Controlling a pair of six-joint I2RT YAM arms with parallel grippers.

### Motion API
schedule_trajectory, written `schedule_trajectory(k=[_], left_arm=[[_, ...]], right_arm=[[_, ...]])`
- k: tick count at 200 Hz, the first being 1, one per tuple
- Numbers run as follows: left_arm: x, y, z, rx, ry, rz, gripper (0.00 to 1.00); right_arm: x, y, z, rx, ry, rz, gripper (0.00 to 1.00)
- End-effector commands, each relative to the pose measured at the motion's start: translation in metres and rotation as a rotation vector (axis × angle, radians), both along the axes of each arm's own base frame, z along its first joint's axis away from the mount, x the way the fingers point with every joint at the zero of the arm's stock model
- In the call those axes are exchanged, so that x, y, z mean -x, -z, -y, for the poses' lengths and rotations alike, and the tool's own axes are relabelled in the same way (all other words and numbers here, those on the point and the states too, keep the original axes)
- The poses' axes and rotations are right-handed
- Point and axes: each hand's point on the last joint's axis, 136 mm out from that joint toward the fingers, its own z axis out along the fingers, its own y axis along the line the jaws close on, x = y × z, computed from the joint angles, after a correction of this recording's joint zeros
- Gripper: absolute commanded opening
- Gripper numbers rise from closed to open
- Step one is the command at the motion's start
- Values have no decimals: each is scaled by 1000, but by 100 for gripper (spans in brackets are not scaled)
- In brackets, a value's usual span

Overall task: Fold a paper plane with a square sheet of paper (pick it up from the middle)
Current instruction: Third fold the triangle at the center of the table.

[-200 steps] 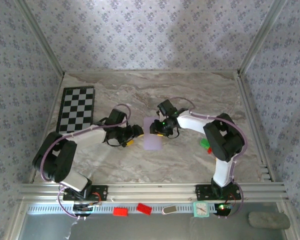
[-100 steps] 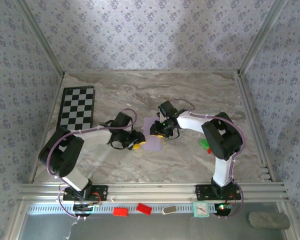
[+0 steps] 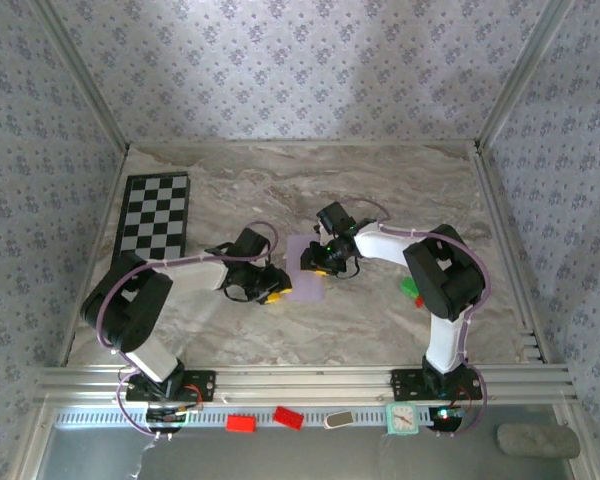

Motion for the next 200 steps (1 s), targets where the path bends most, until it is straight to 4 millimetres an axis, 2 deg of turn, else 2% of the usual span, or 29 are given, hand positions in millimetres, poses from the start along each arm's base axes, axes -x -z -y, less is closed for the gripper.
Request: schedule_trajectory(k=[1,36,94,146,200], left_arm=[[3,2,12,15,14,-19,38],[2,-4,22,58,13,-12,36],[1,-5,24,71,13,-7,34],[-13,-19,21,100,-12,51,34],[-25,-27,16,168,-51,80,39]], right_arm=[[24,34,16,81,-5,-98,38],[25,36,16,83,-6,-101,38],[24,36,16,85,-4,-99,38],[25,37,18,93,-1,-102,38],[25,36,18,91,-3,-97,38]])
